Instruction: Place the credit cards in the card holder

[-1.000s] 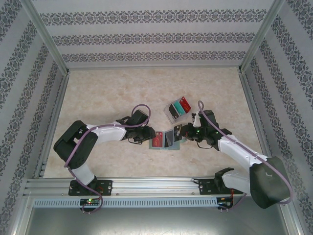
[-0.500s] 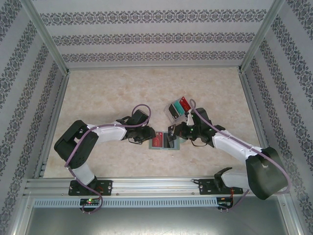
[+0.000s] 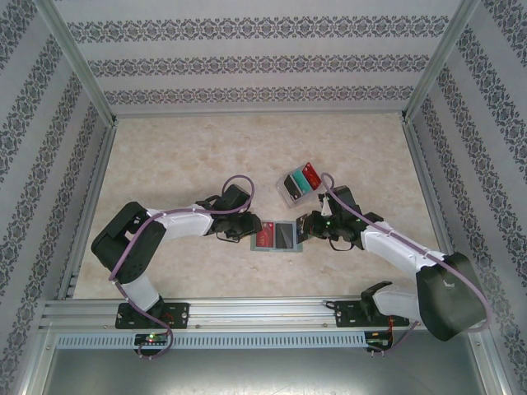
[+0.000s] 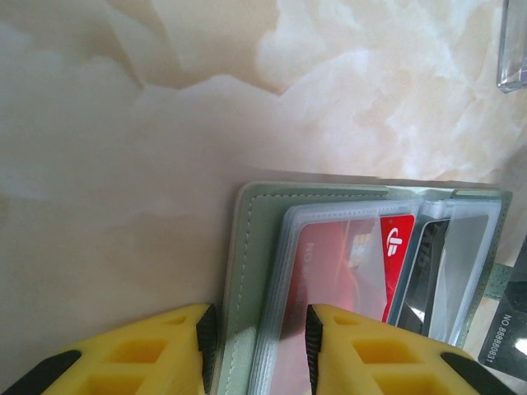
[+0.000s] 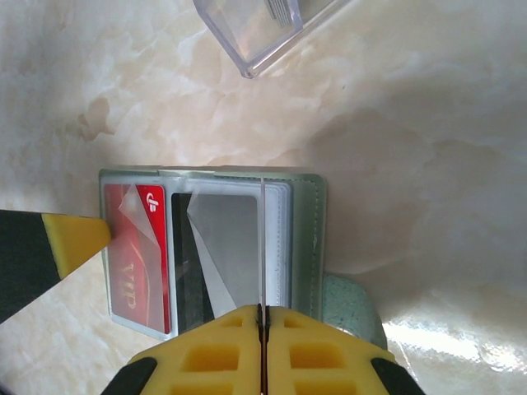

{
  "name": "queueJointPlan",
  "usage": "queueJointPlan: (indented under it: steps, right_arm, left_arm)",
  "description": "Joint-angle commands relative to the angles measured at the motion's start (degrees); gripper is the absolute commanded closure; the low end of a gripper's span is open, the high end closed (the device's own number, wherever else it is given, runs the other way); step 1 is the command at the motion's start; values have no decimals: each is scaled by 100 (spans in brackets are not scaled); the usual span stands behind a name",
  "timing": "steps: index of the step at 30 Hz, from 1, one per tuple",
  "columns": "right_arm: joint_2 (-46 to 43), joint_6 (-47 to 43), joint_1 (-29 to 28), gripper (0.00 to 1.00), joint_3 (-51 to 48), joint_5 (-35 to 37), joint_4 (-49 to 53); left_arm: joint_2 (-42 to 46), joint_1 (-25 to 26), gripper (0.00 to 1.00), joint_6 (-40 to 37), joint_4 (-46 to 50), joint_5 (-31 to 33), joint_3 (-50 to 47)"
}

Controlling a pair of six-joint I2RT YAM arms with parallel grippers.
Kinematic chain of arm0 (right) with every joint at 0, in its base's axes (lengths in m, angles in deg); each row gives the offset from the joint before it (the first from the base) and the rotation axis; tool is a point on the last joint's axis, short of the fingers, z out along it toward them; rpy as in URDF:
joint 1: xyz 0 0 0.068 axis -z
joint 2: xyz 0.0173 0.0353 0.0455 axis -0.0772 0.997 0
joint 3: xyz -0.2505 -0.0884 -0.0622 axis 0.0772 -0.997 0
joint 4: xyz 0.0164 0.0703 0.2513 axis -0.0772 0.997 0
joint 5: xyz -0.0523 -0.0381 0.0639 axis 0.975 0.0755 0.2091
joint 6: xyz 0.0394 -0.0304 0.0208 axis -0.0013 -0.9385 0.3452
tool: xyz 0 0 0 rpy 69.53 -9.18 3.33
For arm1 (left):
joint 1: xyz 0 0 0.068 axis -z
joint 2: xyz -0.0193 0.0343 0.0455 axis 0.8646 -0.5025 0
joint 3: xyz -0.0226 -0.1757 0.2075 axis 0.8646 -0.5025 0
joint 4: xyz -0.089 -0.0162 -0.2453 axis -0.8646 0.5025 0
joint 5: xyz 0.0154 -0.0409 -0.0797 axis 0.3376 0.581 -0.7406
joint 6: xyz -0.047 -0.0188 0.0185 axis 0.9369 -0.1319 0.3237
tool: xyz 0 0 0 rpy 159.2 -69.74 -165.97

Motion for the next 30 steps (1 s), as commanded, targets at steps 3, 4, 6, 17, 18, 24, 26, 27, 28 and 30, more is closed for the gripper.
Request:
queueJointPlan:
  steps: [3,4,6,17,18,24,26,27,28,30]
  right_arm:
    - [108,-139,16,93,-129,14,-59]
    - [170,-143,-2,94,-143,10,-107]
    - [268,-132,-11,94,-163,26,-133]
    - [458,215,-82,94,-256,-312,-741]
    - [437,250,-78,94,-252,-332,-769]
    - [170,377,-93,93,-172,-591,-859]
    - [-1,410,-95,93,-128,-637,-867]
    - [-68,434,-92,93,-120,-644,-877]
    - [-101,455,-97,93,-99,-672,-878]
    - [-51,485,-108,92,-36,-768,-906]
  left_arm:
    - [-299,234,63,21,-345,-260,39]
    - [-302,234,63,17,-347,-254,41]
    - [-311,234,63,22,-347,-266,43]
    - [-358,252,65,28,-377,-305,72]
    - [-363,260,65,26,-366,-307,80]
    - [-378,269,68,13,-357,-303,85]
    - [-372,270,68,17,-365,-303,72]
    - [-374,270,68,25,-380,-295,74]
    - [-369,274,68,40,-398,-299,64]
    - [-382,276,68,43,-414,-312,78]
